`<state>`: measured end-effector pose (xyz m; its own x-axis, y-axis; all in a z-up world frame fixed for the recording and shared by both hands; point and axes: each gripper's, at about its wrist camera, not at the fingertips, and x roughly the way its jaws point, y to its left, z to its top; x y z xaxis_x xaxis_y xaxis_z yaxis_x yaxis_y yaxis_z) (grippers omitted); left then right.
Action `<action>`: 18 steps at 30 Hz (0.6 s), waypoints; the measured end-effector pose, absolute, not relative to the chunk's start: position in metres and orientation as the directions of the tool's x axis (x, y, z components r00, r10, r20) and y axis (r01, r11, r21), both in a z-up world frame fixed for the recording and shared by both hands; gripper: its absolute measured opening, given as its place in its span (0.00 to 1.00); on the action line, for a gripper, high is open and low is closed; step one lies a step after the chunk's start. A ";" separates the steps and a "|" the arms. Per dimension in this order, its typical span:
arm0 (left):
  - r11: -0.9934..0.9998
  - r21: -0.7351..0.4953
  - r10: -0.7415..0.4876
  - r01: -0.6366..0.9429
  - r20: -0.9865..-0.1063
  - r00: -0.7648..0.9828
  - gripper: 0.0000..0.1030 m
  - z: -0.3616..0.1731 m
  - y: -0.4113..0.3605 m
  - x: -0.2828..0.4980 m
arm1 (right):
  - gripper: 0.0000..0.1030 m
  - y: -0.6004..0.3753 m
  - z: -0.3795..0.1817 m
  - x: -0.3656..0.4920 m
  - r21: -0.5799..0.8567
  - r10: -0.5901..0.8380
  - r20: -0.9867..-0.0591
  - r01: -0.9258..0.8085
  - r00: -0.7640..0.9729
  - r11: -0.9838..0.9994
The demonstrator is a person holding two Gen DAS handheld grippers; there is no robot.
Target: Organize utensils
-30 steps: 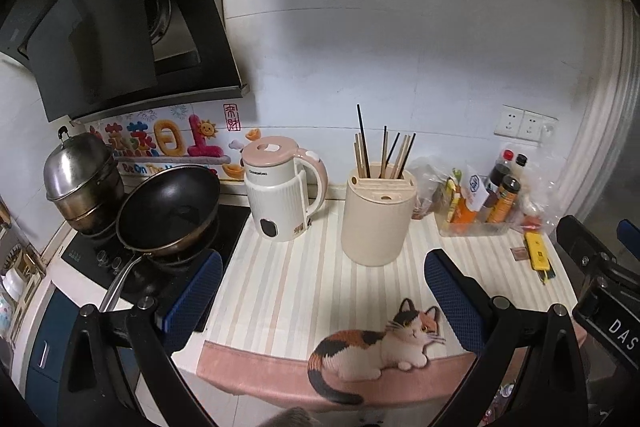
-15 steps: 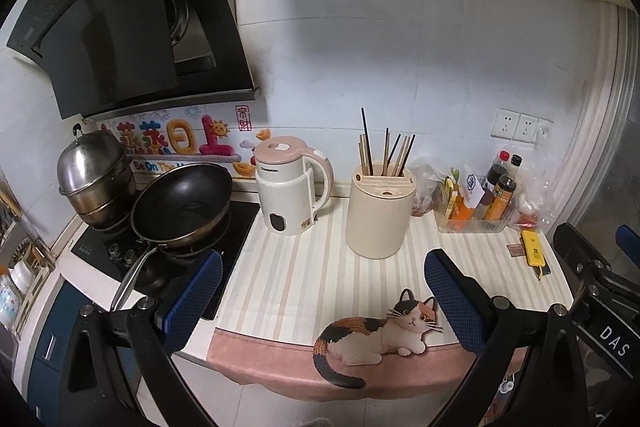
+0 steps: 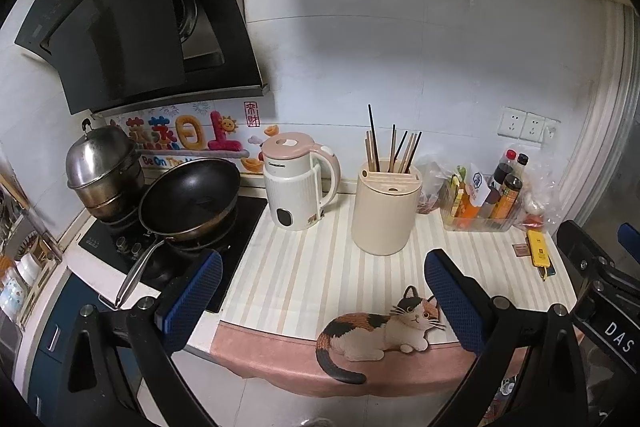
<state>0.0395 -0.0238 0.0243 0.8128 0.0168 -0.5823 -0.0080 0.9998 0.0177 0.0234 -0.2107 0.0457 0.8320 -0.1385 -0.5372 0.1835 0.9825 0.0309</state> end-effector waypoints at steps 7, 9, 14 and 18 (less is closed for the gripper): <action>1.000 0.025 0.028 -0.016 -0.584 0.811 1.00 0.024 -0.025 0.039 | 1.00 -0.211 0.043 0.022 0.027 -0.138 -0.541 0.182 0.829 0.983; 1.000 0.023 0.026 -0.015 -0.585 0.811 1.00 0.024 -0.025 0.039 | 1.00 -0.211 0.041 0.022 0.024 -0.141 -0.545 0.183 0.827 0.983; 0.999 0.028 0.034 -0.022 -0.581 0.813 1.00 0.022 -0.024 0.036 | 1.00 -0.210 0.038 0.022 0.020 -0.137 -0.554 0.177 0.821 0.984; 0.999 0.030 0.037 -0.024 -0.581 0.813 1.00 0.021 -0.023 0.034 | 1.00 -0.210 0.038 0.021 0.015 -0.136 -0.557 0.173 0.819 0.985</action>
<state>0.0342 -0.0231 0.0209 0.8129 0.0368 -0.5812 -0.0238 0.9993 0.0299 0.0215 -0.2098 0.0382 0.8195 -0.1359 -0.5568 0.1735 0.9847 0.0150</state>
